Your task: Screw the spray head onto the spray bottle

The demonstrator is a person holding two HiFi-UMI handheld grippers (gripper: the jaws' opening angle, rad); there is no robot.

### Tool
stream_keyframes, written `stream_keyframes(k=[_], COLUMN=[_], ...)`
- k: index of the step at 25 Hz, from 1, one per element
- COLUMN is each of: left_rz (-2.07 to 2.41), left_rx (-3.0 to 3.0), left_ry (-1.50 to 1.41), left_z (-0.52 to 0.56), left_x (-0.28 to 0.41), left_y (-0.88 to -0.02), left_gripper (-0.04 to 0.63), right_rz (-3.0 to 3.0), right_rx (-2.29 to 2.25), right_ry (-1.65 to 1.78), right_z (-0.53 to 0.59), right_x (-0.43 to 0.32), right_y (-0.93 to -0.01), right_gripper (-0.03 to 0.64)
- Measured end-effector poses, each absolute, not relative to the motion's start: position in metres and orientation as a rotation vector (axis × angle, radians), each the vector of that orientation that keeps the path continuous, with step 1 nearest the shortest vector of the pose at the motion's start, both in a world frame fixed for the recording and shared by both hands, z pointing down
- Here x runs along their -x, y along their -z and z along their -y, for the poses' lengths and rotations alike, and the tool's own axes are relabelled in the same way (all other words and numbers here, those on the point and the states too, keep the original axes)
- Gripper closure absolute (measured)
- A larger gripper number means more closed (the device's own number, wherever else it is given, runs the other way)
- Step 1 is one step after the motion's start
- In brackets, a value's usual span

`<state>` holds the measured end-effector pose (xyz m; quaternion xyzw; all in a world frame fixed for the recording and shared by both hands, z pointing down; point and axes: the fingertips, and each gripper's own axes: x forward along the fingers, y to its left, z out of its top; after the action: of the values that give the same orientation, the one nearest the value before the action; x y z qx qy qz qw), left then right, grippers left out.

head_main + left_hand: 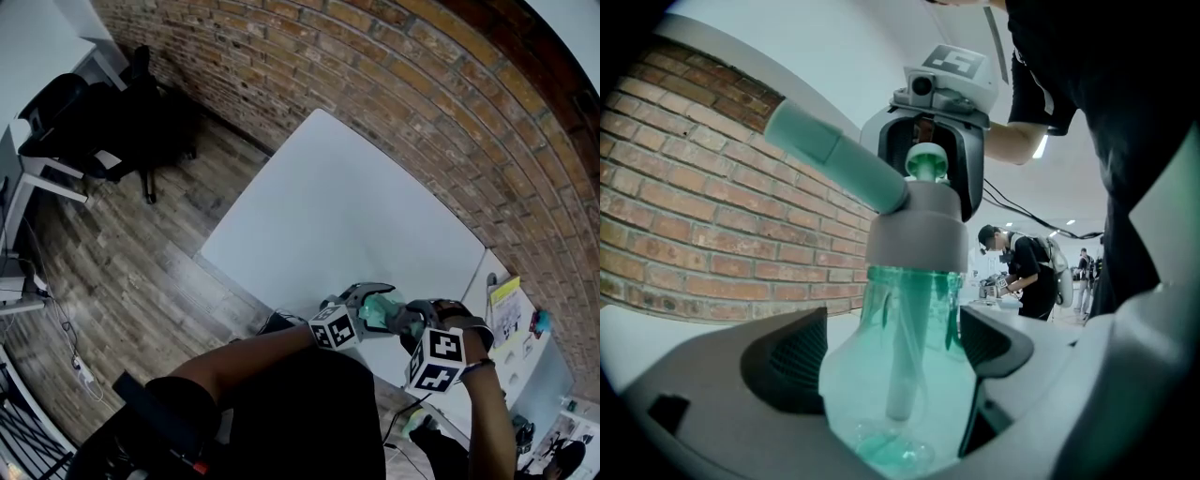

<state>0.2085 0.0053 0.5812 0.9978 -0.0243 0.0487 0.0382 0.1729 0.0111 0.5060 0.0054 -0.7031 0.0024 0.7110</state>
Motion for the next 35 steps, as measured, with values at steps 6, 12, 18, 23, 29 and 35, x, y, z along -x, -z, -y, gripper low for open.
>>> stream_keyframes(k=[6,12,18,23,29,35], left_rz=[0.075,0.071,0.061,0.071,0.063,0.049], left_rx=[-3.061,-3.057,-3.054,-3.056,-3.056,-3.052], left_ry=[-0.151,-0.15,-0.152,-0.151,-0.16,-0.165], left_z=[-0.006,-0.005,-0.006,-0.004,-0.003,-0.005], left_x=[-0.208,-0.207,-0.206,-0.207,-0.209,-0.207], left_y=[-0.582,-0.581,-0.581,-0.58,-0.582,-0.581], left_gripper=[0.172,0.172,0.172,0.171,0.171,0.172], right_rz=[1.643,1.697,1.723,1.716,1.729,1.755], right_rx=[-0.175,-0.352,-0.521,-0.573,-0.604,-0.565], right_ry=[-0.221,-0.41,-0.575,-0.61,-0.64,-0.581], right_z=[-0.008,-0.003,-0.002,0.001,0.002,0.001], right_x=[-0.172,-0.172,-0.171,-0.174,-0.178,-0.174], right_y=[-0.506,-0.506,-0.505,-0.505,-0.506,-0.502], right_gripper=[0.357,0.357,0.357,0.357,0.356,0.356])
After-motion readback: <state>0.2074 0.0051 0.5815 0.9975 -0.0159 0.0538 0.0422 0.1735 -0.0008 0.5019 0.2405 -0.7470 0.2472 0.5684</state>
